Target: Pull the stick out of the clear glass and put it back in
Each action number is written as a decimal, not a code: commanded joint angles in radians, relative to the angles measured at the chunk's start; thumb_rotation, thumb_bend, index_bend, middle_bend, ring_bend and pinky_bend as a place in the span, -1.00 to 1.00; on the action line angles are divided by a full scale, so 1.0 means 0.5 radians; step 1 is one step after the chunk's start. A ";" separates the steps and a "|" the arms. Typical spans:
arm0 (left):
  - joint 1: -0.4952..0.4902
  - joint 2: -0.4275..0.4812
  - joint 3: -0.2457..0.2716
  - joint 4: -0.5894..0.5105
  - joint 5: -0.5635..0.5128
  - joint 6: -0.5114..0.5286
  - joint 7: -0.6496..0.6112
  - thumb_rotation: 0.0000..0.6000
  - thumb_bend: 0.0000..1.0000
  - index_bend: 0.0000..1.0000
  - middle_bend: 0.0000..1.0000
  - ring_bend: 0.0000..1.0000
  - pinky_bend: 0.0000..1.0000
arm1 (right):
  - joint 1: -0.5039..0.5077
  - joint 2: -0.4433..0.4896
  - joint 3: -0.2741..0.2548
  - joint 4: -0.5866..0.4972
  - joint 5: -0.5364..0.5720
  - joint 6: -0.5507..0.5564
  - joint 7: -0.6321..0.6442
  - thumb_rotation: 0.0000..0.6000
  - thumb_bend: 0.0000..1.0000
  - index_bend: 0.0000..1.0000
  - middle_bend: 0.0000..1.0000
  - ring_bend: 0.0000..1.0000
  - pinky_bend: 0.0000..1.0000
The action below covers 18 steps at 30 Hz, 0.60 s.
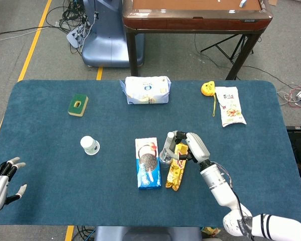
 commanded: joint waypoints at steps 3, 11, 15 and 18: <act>0.000 -0.001 0.000 0.000 -0.001 -0.001 0.004 1.00 -0.35 -0.50 -0.69 -0.70 -0.28 | 0.013 -0.022 -0.016 0.027 0.020 -0.032 -0.032 1.00 0.08 0.70 0.17 -0.14 -0.10; 0.000 0.003 0.001 0.000 0.004 -0.001 -0.004 1.00 -0.35 -0.50 -0.69 -0.70 -0.28 | 0.038 -0.085 -0.051 0.110 0.025 -0.075 -0.108 1.00 0.07 0.70 0.11 -0.20 -0.10; 0.002 0.005 0.001 -0.001 0.007 0.002 -0.008 1.00 -0.35 -0.50 -0.68 -0.70 -0.28 | 0.047 -0.114 -0.064 0.149 0.016 -0.080 -0.148 1.00 0.08 0.70 0.08 -0.23 -0.10; 0.003 0.006 0.002 -0.001 0.010 0.005 -0.009 1.00 -0.35 -0.50 -0.68 -0.70 -0.28 | 0.051 -0.133 -0.070 0.177 0.006 -0.076 -0.171 1.00 0.08 0.70 0.07 -0.25 -0.10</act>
